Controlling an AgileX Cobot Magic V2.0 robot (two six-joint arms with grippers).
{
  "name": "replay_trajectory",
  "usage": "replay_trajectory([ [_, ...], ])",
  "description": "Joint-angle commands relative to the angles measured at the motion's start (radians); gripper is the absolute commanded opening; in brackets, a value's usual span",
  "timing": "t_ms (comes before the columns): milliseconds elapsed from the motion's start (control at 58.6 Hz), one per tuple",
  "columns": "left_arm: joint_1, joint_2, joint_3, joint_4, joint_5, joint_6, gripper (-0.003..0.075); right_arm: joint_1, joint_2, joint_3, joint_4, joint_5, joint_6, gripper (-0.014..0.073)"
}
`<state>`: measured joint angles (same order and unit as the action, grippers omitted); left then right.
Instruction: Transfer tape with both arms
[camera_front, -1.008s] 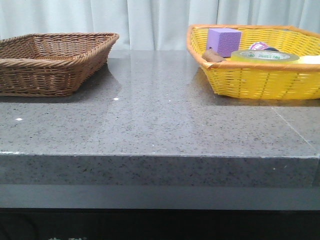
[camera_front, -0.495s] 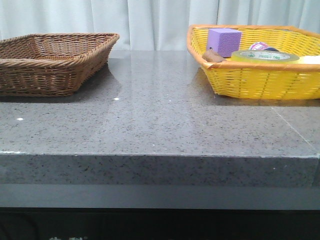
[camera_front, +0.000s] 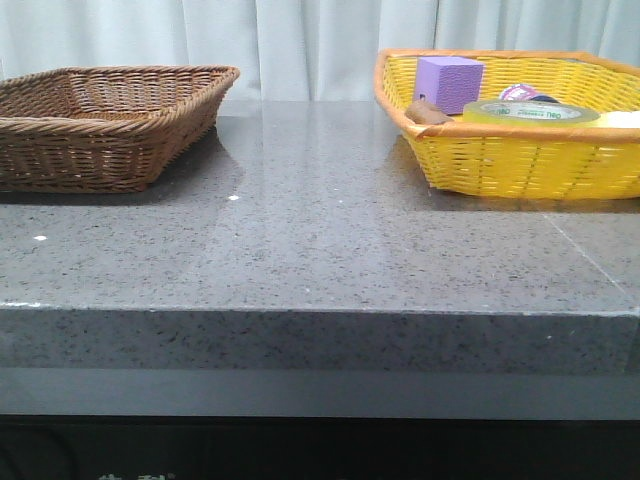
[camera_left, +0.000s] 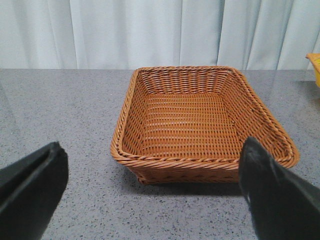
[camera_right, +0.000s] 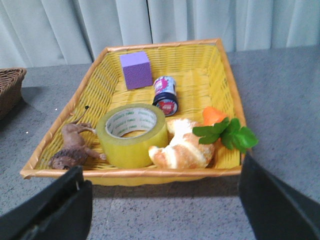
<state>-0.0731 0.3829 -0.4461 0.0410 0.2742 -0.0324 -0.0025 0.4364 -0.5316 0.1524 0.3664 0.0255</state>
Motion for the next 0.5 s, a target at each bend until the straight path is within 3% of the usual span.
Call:
replay_trajectory([
  [0,0.002,0.014,-0.036,-0.004,-0.081,-0.002,0.0689,-0.006,0.1,-0.075,0.03,-0.051,-0.009,0.0621],
  [478,0.002,0.014,-0.036,-0.004,-0.081,-0.002,0.0689,0.024,0.708,-0.562,0.079,0.196,-0.001,0.0591],
])
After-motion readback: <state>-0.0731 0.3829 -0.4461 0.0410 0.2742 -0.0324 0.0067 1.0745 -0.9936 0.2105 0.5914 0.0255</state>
